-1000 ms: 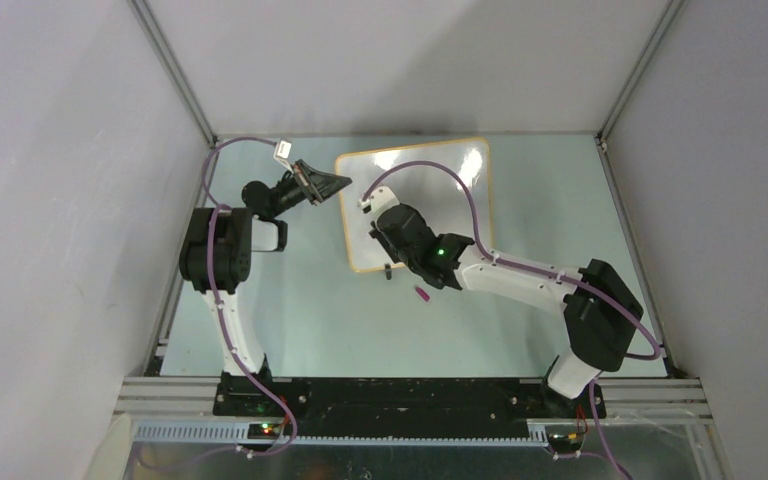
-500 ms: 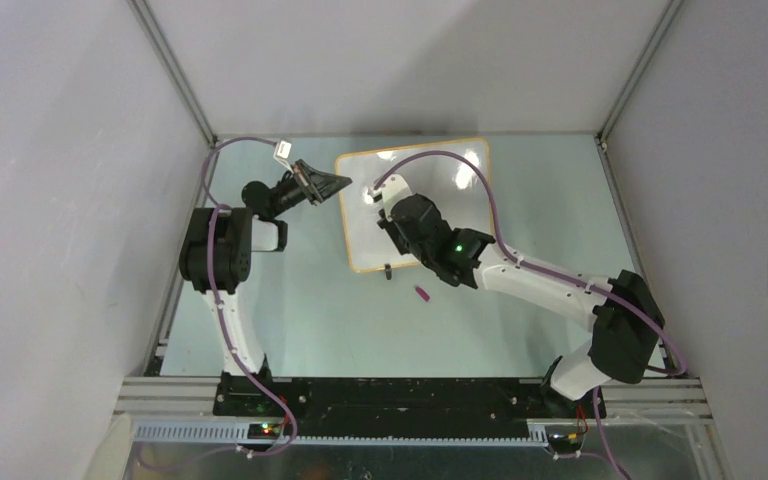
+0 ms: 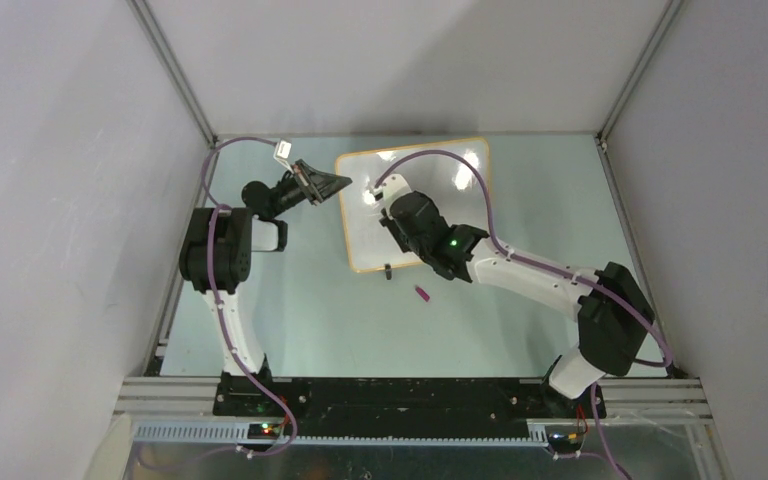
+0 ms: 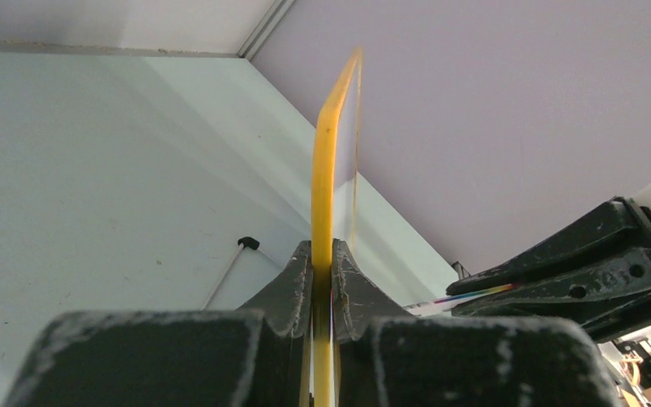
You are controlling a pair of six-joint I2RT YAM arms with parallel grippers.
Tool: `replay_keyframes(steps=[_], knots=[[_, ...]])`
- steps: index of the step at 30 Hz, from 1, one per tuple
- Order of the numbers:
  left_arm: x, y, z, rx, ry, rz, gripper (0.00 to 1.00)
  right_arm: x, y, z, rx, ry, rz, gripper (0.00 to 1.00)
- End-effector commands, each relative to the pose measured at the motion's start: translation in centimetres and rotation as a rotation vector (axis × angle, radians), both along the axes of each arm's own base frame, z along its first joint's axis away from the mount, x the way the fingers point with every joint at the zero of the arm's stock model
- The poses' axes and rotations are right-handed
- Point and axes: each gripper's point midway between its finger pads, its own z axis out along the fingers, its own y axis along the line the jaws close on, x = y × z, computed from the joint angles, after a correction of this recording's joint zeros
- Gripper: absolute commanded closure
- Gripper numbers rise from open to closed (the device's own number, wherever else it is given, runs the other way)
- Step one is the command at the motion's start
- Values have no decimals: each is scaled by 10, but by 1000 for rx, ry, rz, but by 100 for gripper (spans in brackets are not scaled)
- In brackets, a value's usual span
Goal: Write a sentence on the whiteboard
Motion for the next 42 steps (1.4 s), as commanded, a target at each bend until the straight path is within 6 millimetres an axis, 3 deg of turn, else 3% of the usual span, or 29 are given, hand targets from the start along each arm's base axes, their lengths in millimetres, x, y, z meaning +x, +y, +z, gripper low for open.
replay_keyframes(steps=[1, 15, 31, 42], knots=[[-9, -7, -7, 36, -45, -61, 100, 8, 15, 17, 42, -37, 12, 100], [-9, -6, -8, 36, -41, -60, 100, 8, 24, 12, 38, -33, 30, 100], [-9, -6, -7, 35, -42, -60, 100, 18, 3, 1, 1, -3, -36, 100], [-9, -6, -8, 35, -39, -61, 100, 21, -11, 4, 8, -6, -69, 100]])
